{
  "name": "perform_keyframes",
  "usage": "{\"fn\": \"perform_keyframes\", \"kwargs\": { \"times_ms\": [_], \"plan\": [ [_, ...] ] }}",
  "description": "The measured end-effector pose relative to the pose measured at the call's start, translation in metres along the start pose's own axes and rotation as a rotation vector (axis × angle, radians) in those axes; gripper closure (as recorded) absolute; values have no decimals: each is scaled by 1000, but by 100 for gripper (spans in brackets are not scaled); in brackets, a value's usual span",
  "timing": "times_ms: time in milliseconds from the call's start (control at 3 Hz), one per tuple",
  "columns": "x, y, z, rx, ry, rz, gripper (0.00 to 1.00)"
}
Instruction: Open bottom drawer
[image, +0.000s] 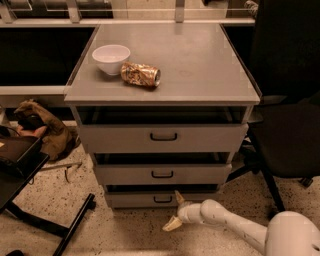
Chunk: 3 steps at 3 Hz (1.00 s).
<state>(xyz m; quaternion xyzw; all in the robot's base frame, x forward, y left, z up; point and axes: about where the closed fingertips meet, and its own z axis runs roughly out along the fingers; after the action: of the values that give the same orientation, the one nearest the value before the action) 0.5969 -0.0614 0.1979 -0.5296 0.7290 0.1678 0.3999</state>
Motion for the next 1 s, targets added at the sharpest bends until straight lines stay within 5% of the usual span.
{"fn": "perform_keyframes", "kwargs": {
  "times_ms": [1000],
  "plan": [
    [-27,-13,24,-11,-18,-86,0]
  ]
}}
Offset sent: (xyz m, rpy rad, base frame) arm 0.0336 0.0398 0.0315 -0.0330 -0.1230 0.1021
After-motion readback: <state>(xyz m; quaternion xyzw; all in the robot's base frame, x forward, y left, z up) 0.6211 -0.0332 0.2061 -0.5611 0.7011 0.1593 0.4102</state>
